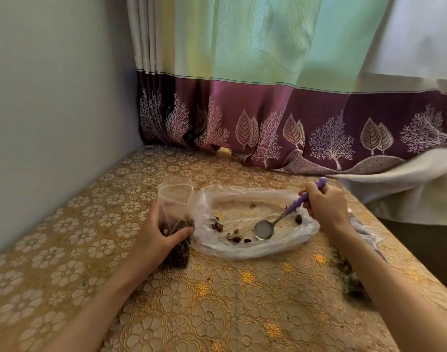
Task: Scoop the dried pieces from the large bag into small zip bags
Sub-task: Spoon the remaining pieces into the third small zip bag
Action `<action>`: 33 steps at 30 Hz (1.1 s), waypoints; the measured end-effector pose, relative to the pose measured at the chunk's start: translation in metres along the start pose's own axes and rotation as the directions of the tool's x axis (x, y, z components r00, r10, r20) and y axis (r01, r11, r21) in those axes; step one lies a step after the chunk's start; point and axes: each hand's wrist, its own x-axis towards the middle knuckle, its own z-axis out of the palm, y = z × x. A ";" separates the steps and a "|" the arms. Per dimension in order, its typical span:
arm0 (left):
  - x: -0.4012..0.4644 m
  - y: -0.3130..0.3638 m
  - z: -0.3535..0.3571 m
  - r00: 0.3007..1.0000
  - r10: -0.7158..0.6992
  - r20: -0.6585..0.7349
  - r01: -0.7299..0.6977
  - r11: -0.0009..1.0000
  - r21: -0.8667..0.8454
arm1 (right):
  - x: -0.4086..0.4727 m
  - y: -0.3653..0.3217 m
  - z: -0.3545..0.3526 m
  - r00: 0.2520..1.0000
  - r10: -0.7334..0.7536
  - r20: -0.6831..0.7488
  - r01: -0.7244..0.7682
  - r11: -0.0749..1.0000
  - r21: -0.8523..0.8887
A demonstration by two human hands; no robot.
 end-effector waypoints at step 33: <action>0.005 -0.003 -0.032 0.823 -0.214 0.526 0.228 0.973 0.039 | -0.031 0.020 0.023 0.781 0.450 0.434 -0.598 0.738 0.313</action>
